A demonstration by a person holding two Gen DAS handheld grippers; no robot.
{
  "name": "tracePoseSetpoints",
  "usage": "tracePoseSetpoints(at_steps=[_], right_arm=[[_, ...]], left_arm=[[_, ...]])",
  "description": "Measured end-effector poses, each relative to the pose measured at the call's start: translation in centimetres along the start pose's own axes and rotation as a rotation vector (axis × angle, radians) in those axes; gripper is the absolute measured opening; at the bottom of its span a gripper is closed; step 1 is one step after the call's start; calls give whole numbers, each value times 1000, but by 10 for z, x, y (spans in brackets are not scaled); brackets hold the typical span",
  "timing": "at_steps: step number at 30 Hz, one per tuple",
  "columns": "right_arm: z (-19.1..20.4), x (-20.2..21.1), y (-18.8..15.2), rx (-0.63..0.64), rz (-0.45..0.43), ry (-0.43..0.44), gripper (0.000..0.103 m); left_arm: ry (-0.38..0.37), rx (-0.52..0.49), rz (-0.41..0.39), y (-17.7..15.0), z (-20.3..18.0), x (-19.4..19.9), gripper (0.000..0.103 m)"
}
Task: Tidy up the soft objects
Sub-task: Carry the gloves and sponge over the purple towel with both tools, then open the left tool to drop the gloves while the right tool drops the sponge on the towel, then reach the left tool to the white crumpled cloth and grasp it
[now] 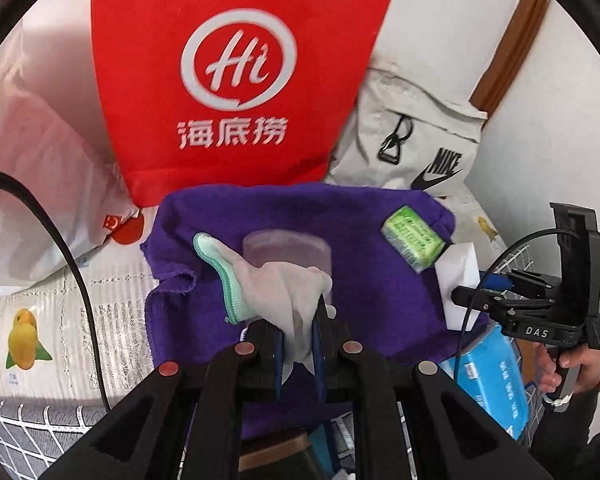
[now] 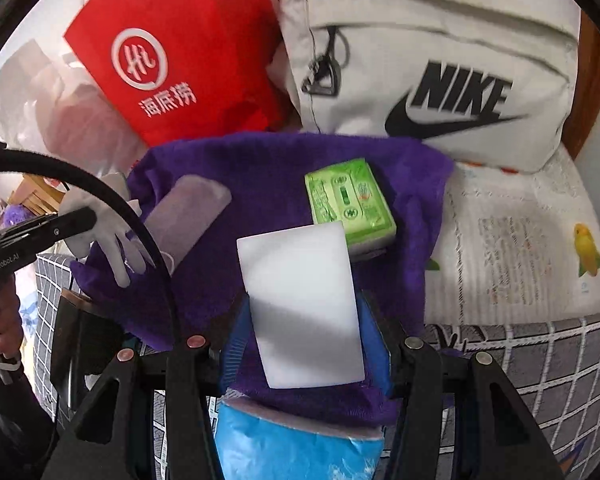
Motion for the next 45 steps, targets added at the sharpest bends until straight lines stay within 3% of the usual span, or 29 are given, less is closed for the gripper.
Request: tracePoseSetpoints(at_steps=[8,14,16,19,21,27,31,38,45], right_arm=[[-6,-18,-2,-21,47,6,54],[-2,-23,1,18,61,-29,62],[-1,-21,2,28,54,-45,73],[1,-11,2,42,21,-76,83],[2,-4,1,51,8,-90,83],[4,16,-4,60,-22,-115,84],[11,33,-12,59,-52,-111,84],[36,71,-47,63,-112,-31,84],[64,91,-93,104,-130,-15,84]], left_arm=[[-27,2,36,5,7,-21,12],[-26,-1,78,9,9,-42,15],[-20,4,87,11,11,-46,17],[-29,9,100,16,10,-50,38],[-37,3,110,20,7,-48,70],[20,4,40,22,6,-22,71],[62,-25,40,14,2,-8,71],[88,-40,29,-15,-7,21,71],[114,-43,16,-52,-17,46,71]])
Point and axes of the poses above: each gripper's, at about its wrist camera, not at the fingertips, and x roughly against the way its jaws point, z to its left, y to its top, the point moved 4 cm from there along -x, roughly the way its jaws point, and after that the axes turned 8 degrees about z, right-handed, at the moved point
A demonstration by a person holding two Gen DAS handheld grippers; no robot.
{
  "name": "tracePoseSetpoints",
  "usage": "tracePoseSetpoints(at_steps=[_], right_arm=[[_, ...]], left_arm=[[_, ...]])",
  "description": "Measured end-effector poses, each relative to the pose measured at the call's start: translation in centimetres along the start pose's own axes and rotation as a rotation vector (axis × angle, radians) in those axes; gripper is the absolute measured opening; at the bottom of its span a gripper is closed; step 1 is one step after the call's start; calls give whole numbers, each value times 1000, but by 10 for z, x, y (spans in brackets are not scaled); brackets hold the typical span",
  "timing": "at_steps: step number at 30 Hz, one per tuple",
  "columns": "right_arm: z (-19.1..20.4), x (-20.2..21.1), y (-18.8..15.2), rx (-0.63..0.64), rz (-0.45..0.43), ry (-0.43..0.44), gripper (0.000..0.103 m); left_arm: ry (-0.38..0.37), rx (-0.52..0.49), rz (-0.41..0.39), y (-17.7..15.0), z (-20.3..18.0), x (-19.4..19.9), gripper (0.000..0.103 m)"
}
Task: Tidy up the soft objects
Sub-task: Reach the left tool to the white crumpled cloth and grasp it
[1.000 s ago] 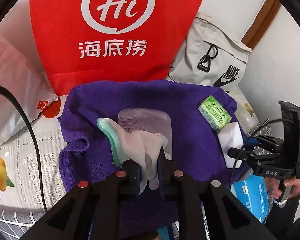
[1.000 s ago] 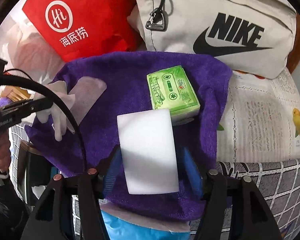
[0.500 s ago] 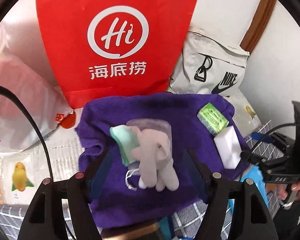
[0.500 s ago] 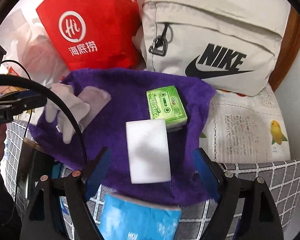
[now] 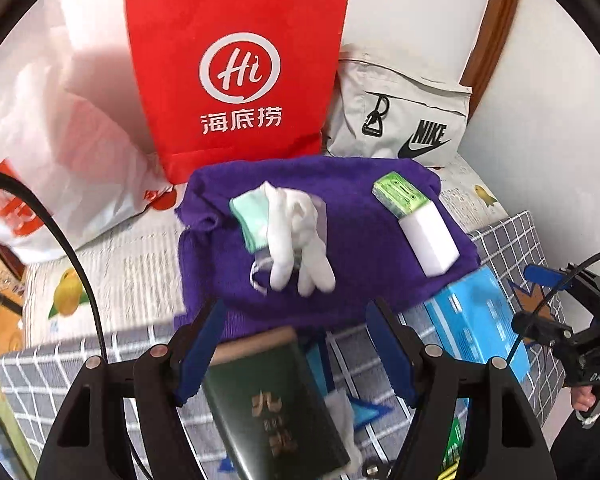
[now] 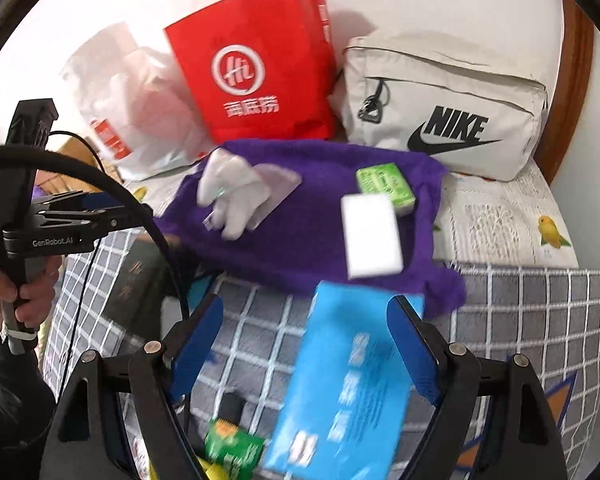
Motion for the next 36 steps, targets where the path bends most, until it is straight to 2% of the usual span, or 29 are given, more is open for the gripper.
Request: tracePoseSetpoints(at_steps=[4,10,17,19,21,25,36], right_arm=[[12,7,-25,7,7,16,84],[18,17,-59,-13,5,31,84],[21,20,-91,-21,14,46,84],[20,19,-98,-24,18,49,84],[19,19,-105,-23,18,48,84],[18,18,-119,-26,22,59,84],[13,3,-145,-48,76,65,84]], left_arm=[[16,-12,-30,-29,-7,15,71],[75,-41,-26,-80,-22,25,71],[25,-8,-7,-132,-32,28,67],[16,3,1,-144,-36,25,60],[18,16,19,-153,-38,15,49],[-6,57,57,-163,-38,-10,48],[19,61,79,-160,-44,-38,47]])
Point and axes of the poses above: each gripper's, at about its wrist camera, not at the fingertips, and x roughly against the way its jaws point, z to its left, y to its top, the point moved 4 cm from there along -x, roughly the way its jaws point, and after that the axes turned 8 degrees about z, right-handed, at the moved point
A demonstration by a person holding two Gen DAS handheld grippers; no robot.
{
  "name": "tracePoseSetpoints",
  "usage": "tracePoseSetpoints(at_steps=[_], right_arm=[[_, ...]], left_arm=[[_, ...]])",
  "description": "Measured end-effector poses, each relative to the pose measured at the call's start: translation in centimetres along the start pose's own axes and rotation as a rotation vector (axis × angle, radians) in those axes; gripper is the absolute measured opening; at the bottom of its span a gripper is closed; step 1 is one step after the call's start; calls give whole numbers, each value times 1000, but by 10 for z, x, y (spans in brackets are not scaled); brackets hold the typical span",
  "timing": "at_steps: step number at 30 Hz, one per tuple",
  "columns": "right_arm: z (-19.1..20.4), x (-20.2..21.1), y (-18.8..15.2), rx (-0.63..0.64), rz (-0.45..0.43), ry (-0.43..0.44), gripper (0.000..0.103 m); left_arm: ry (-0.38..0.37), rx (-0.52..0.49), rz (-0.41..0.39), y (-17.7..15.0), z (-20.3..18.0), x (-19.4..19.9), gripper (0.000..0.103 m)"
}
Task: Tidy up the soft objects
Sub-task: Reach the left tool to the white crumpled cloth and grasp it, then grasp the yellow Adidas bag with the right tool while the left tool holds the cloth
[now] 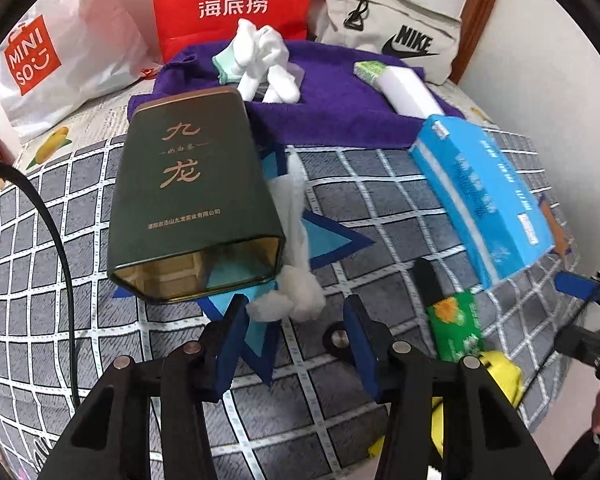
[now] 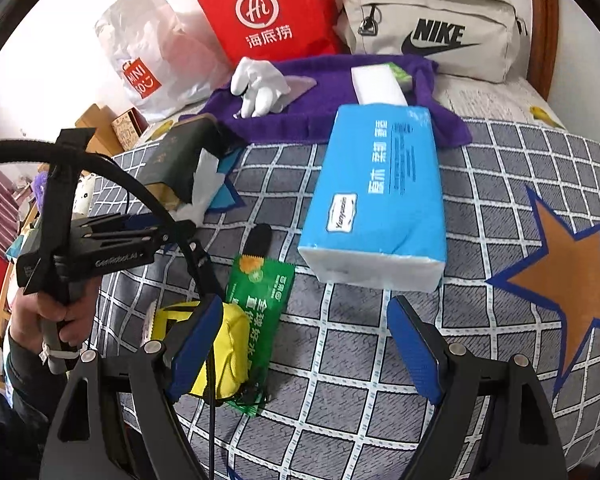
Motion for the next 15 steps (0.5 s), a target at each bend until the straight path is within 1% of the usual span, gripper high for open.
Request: tracePoseSetpoints(at_steps=[3,4,6,7,9,12,13,15], right_arm=[[0,-5,-3,5,20,0,84],[1,-6,-5,7,24,4,83],[3,-9,-8,11,35,14,84],[3,-10,-9,10,39,15,83],[4,-13,-11,10,47,20,84],[4,-15,-13,7,56,22,84],[4,-16,-13,7,61,23,83],[5,-18,-14,8,67,21,84]], left_arm=[[35,1,3,3,0,-7,47],[32,9,1,5,1,-8,46],[7,24,10,7,1,-11,37],[-2,28,18,8,0,-13,36],[-7,22,39,10,-3,-18,29],[2,22,42,12,-4,-21,26],[-7,27,45,12,-4,-22,25],[-25,37,50,14,-2,-22,19]])
Point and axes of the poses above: each gripper's, at about its wrist camera, not at the fingertips, and x roughly against the way its jaws point, z to its left, y to its top, the point moved 4 cm from there along -x, roughly the way its jaws point, and after that the axes turned 8 degrees about z, right-handed, at the moved point
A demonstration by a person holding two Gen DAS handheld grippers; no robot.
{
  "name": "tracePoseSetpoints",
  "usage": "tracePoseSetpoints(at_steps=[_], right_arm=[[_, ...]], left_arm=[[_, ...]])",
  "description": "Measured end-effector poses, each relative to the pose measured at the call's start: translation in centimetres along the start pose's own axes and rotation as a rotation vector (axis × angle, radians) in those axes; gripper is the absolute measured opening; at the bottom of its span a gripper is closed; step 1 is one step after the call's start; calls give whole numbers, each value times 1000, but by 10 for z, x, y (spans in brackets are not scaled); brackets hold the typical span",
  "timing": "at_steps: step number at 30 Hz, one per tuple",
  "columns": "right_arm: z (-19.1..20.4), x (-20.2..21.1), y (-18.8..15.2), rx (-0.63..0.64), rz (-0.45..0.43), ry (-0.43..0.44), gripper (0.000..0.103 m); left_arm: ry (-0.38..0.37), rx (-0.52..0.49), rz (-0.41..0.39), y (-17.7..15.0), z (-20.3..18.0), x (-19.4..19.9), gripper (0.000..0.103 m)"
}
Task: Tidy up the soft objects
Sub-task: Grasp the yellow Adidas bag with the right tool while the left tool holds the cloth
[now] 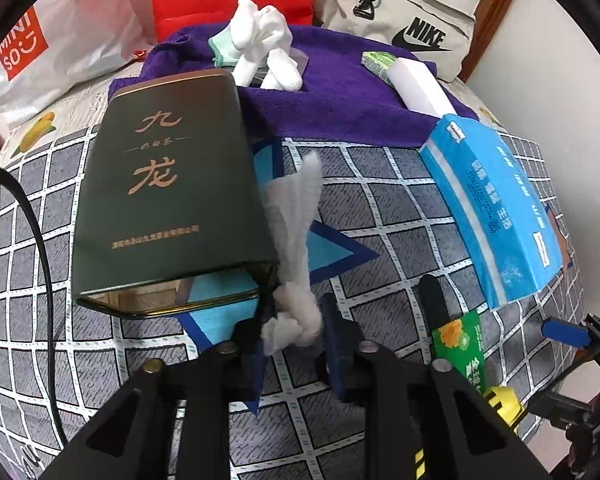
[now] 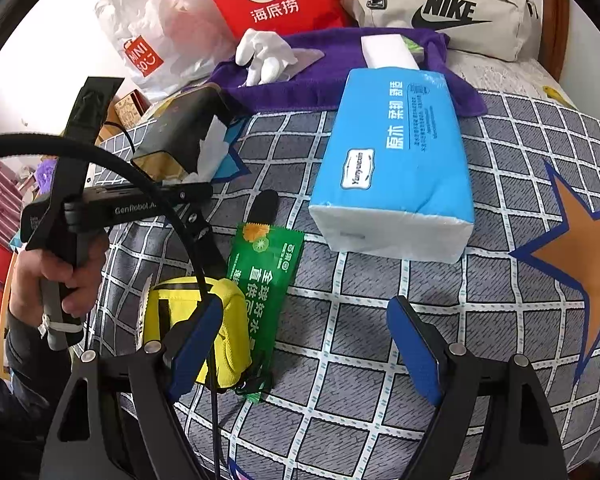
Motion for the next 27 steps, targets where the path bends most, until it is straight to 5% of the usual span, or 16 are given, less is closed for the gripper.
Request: tracePoseSetpoints(at_steps=[13,24,27], right_arm=[[9,9,-4,-12,-12,-24,84],[40,-21,-17,29,72,147,83],[48,-31,-16,53,85,177,73]], left_arm=[[-36,-20,-44,-15,8,30,18],[-38,-21,-86,-40,24,53,18],[-36,-14,-86,-46,27,54,18]])
Point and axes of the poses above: each gripper's, at about its wrist camera, not at the fingertips, and x roughly against the way its jaws point, z to its left, y to its top, the point moved 4 cm from there along -x, roughly the way its jaws point, and after that the axes turned 8 degrees about z, right-handed, at the moved point
